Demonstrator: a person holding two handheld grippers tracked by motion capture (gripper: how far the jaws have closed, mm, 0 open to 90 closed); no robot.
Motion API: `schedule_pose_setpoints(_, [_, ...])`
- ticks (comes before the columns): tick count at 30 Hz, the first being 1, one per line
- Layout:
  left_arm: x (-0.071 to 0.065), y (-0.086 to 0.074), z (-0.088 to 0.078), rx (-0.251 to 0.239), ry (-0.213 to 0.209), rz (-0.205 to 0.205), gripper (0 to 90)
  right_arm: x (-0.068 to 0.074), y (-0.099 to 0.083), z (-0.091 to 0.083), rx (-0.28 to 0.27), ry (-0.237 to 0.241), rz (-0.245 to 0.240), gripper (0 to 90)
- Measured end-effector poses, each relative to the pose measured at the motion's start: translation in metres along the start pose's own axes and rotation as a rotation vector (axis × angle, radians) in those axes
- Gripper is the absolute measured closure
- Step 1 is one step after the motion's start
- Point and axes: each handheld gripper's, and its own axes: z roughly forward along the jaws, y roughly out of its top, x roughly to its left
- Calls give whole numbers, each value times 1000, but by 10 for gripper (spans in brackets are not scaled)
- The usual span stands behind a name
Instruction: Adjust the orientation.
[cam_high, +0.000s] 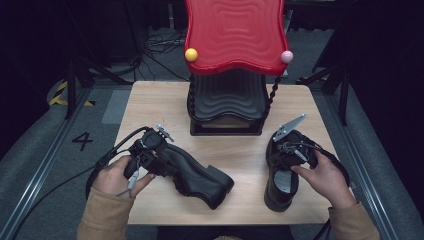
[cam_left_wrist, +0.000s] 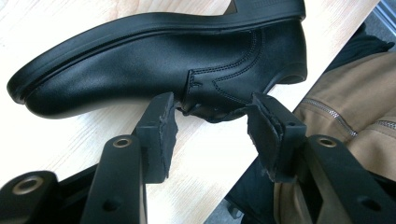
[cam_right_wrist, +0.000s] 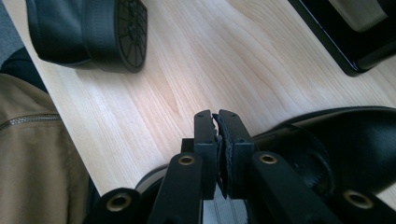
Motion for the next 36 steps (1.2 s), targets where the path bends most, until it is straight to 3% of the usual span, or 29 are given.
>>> schedule_pose_setpoints(15, [2,-7,-5,-13,5,-26,525,20,25,7,4,49,-60,867])
schedule_pose_setpoints(25, [2,-4,-2,-7,-3,-15,521,37,58,18,48,66,-119,871])
schedule_pose_setpoints(31, [3,-3,-2,-8,-5,-17,518,51,81,33,103,77,-161,869])
schedule_pose_setpoints(36, [2,-3,-2,-7,-6,-16,515,59,95,44,113,71,-166,854])
